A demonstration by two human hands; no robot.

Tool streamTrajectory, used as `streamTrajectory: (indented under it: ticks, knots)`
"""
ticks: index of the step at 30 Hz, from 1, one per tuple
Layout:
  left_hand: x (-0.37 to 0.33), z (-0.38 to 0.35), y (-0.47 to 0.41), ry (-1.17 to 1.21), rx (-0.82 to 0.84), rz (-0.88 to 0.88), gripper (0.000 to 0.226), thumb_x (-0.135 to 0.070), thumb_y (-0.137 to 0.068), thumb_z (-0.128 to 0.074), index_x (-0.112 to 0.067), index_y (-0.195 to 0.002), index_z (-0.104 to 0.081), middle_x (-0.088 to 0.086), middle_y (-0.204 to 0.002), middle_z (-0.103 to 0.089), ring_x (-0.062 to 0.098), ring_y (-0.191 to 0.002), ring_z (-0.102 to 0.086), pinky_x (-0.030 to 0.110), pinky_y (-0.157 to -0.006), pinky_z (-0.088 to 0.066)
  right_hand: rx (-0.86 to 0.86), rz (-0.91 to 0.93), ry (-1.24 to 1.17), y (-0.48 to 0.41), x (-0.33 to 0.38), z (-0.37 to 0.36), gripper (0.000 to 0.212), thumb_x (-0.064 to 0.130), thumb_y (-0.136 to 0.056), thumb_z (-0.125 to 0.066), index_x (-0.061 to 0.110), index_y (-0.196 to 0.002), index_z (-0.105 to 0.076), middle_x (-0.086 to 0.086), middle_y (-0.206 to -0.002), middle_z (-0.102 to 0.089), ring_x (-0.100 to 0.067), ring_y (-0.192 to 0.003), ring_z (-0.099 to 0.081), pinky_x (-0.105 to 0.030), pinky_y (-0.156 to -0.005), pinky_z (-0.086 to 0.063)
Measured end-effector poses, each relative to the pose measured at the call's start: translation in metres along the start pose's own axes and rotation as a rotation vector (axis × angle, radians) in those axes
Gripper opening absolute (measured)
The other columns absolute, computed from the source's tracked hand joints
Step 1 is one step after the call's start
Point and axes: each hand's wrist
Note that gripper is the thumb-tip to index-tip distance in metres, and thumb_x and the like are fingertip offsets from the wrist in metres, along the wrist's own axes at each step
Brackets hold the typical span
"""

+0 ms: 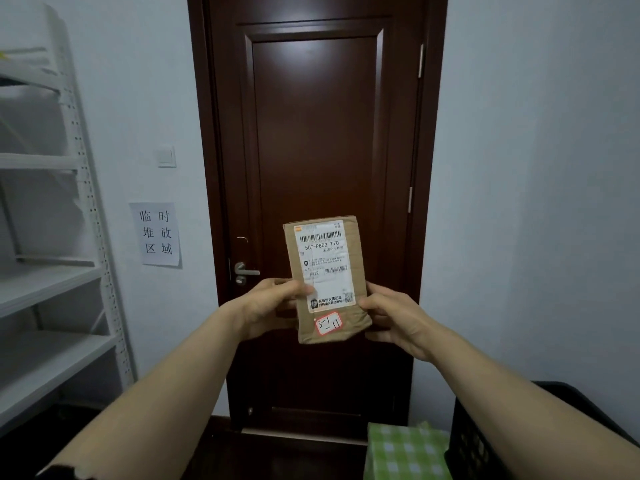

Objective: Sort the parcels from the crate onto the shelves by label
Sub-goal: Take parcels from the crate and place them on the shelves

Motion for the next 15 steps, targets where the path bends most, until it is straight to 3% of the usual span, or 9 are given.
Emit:
streamTrajectory:
  ticks: [5,8,12,15]
  knots:
    - [-0.004,0.006,0.003,0.069,-0.021,0.021,0.022,-0.024,-0.086,-0.064,-0.014,-0.106,-0.065,0.01,-0.103,-0.072,0.023,-0.1,-0.066,0.043,-0.086,-0.053,-0.029,-0.003,-0.017,-0.005,0.004,-0.012,0.049,0.025,-0.084,-0.065,0.042,-0.129,-0.055,0.002,-0.116,-0.067,-0.022,-0.114,-0.054,-0.055,-0.103,-0.037]
    - [-0.01,0.008,0.003,0.082,-0.022,0.015,0.022,-0.027,-0.084,-0.064,-0.016,-0.104,-0.066,0.014,-0.11,-0.066,0.024,-0.102,-0.062,0.04,-0.083,-0.053,-0.073,0.025,0.012,-0.013,0.009,-0.016,0.048,0.03,-0.081,-0.067,0.04,-0.126,-0.056,0.002,-0.115,-0.067,-0.021,-0.109,-0.058,-0.049,-0.097,-0.045]
    - [-0.005,0.014,0.009,0.072,-0.024,0.031,0.04,-0.033,-0.071,-0.077,-0.019,-0.107,-0.068,0.016,-0.115,-0.063,0.023,-0.105,-0.06,0.04,-0.097,-0.05,-0.109,0.06,0.036,-0.026,0.007,-0.026,0.033,0.029,-0.084,-0.059,0.029,-0.117,-0.061,0.002,-0.109,-0.068,-0.017,-0.104,-0.06,-0.039,-0.087,-0.051]
    - [0.003,0.024,0.018,0.072,-0.087,0.048,0.033,-0.031,-0.08,-0.07,-0.017,-0.109,-0.066,0.018,-0.115,-0.062,0.023,-0.101,-0.058,0.034,-0.088,-0.054,-0.074,0.064,0.063,-0.03,0.003,-0.041,0.028,0.033,-0.084,-0.057,0.027,-0.11,-0.062,0.003,-0.105,-0.069,-0.015,-0.1,-0.061,-0.039,-0.086,-0.051]
Point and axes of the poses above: each hand's wrist, its own y-axis away from the middle knuckle, its own z-axis out of the back of the hand, x = y × z
